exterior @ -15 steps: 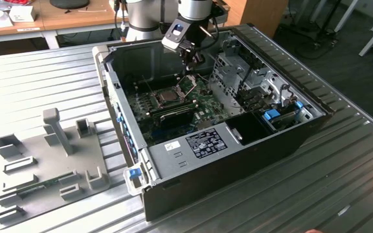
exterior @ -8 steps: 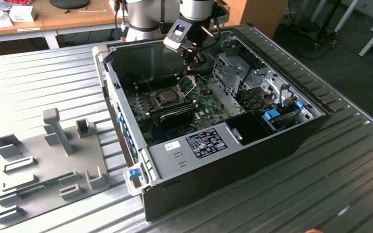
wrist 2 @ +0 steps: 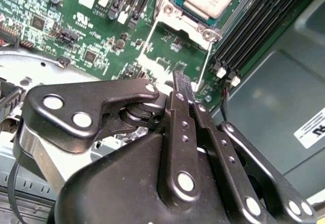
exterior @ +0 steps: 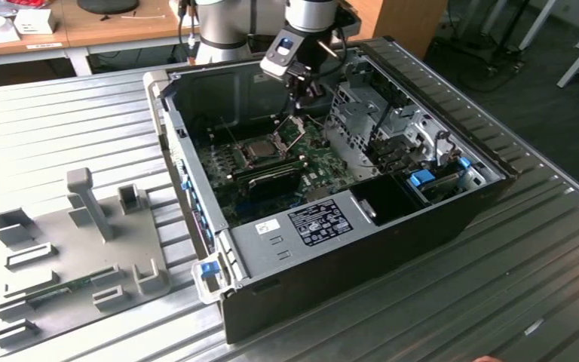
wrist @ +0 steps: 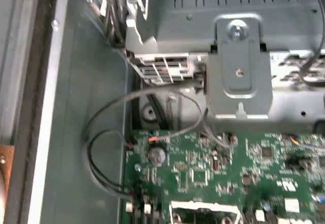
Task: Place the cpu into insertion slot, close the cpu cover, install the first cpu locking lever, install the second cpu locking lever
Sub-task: 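Close the cpu cover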
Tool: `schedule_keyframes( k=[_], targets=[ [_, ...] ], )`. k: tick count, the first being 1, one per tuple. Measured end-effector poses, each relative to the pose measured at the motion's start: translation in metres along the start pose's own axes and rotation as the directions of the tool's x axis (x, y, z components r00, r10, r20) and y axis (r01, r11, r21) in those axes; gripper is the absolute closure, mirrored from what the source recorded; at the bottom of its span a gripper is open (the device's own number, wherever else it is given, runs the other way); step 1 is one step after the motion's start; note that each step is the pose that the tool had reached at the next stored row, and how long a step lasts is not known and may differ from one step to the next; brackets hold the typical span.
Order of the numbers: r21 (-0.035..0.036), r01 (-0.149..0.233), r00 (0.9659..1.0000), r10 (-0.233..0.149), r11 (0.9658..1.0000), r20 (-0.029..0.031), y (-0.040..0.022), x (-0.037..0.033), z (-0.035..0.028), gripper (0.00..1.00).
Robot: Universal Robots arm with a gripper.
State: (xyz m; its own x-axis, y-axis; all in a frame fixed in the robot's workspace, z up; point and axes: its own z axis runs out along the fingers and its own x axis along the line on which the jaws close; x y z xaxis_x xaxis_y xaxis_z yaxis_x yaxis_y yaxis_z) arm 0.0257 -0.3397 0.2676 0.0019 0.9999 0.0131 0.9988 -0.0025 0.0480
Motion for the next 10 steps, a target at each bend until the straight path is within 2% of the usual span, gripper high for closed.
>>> schedule_keyframes(
  k=[10],
  targets=[
    [0.0000,0.000,1.0000,0.000,1.0000,0.0001,0.0135,0.0000,0.0022,0.89]
  ],
)
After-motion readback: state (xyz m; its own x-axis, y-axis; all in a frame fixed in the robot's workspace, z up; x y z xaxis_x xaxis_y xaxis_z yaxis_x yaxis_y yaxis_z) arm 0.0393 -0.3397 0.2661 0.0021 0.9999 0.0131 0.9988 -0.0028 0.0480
